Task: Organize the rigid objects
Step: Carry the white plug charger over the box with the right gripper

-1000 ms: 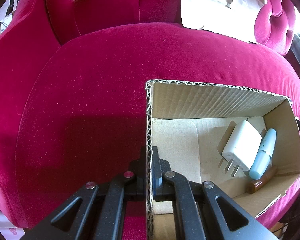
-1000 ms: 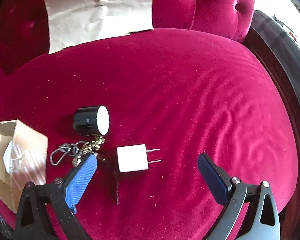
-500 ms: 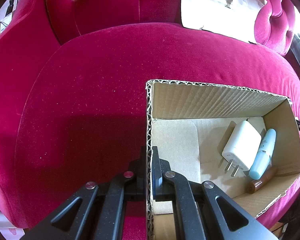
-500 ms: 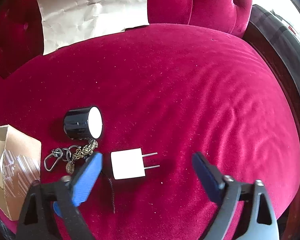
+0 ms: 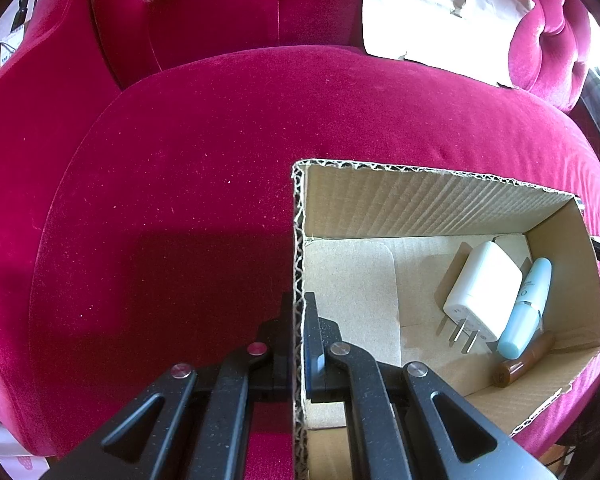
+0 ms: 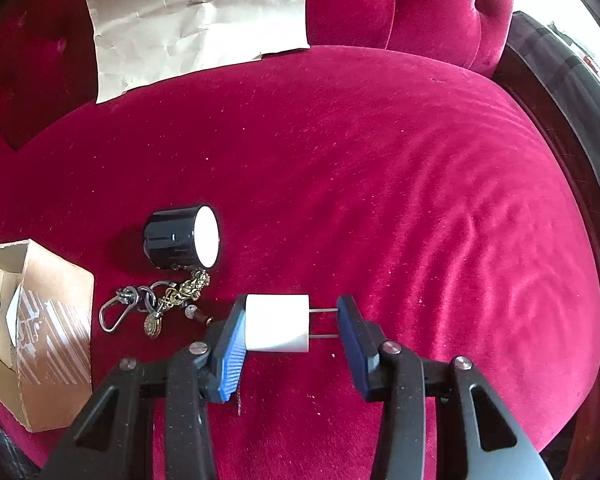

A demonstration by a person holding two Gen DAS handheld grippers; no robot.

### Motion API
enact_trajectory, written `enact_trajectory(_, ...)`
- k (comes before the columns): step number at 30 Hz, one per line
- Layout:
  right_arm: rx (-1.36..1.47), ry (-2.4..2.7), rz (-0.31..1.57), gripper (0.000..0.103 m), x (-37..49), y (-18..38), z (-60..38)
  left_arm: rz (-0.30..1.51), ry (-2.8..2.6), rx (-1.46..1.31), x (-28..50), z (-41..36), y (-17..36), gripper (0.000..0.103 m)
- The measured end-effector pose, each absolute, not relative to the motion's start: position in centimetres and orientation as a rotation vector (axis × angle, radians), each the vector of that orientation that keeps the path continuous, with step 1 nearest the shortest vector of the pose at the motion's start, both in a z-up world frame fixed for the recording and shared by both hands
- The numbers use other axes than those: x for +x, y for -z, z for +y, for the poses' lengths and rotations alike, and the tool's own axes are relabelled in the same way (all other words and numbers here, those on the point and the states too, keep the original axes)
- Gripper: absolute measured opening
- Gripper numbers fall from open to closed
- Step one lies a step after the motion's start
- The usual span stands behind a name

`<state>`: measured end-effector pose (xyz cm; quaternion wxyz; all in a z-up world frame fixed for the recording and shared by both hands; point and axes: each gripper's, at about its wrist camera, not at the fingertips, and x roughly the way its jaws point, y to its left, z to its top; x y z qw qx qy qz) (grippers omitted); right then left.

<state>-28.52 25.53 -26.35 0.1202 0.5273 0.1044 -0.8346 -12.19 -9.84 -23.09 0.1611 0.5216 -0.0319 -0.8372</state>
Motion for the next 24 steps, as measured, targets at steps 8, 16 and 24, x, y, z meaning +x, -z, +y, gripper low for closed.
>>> enact_trajectory(8,1.525,2.458,0.294,0.046,-27.8,24.7,25.0,-0.089,2.391,1.488,-12.5,-9.8,23.3,0.002)
enact_trajectory(16,1.5,2.471,0.303,0.046,-26.9,22.7,25.0,-0.099,2.393,1.483,-12.4,-9.7,23.1,0.002)
enact_trajectory(24,1.479,2.48,0.3,0.046,-25.8,21.1,24.7,-0.099,2.391,1.484,-12.3,-9.7,23.1,0.002)
